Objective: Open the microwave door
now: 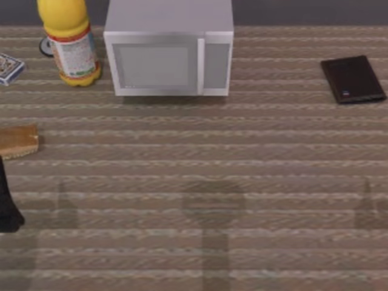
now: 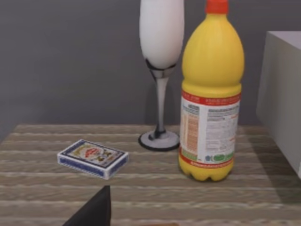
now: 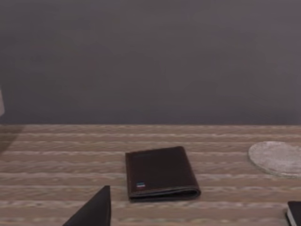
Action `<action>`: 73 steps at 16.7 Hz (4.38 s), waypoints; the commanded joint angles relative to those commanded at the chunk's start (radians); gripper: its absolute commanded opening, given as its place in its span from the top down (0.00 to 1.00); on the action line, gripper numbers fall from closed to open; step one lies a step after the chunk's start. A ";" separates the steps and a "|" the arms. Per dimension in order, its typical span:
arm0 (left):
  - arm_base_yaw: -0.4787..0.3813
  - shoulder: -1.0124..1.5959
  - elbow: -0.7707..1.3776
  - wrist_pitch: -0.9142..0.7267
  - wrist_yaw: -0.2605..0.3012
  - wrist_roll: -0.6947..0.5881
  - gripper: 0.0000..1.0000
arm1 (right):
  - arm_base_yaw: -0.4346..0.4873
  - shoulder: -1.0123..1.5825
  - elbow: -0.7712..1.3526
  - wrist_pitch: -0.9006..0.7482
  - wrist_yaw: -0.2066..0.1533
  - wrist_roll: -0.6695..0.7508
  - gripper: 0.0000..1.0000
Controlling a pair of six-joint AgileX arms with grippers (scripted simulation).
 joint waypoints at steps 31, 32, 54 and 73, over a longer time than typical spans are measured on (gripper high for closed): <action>-0.601 1.763 1.476 -0.559 -0.366 -0.505 0.00 | 0.000 0.000 0.000 0.000 0.000 0.000 0.00; -0.620 1.818 1.523 -0.576 -0.377 -0.522 0.00 | 0.000 0.000 0.000 0.000 0.000 0.000 0.00; -0.628 2.249 1.789 -0.491 -0.380 -0.525 0.00 | 0.000 0.000 0.000 0.000 0.000 0.000 0.00; -0.628 2.249 1.789 -0.491 -0.380 -0.525 1.00 | 0.000 0.000 0.000 0.000 0.000 0.000 0.00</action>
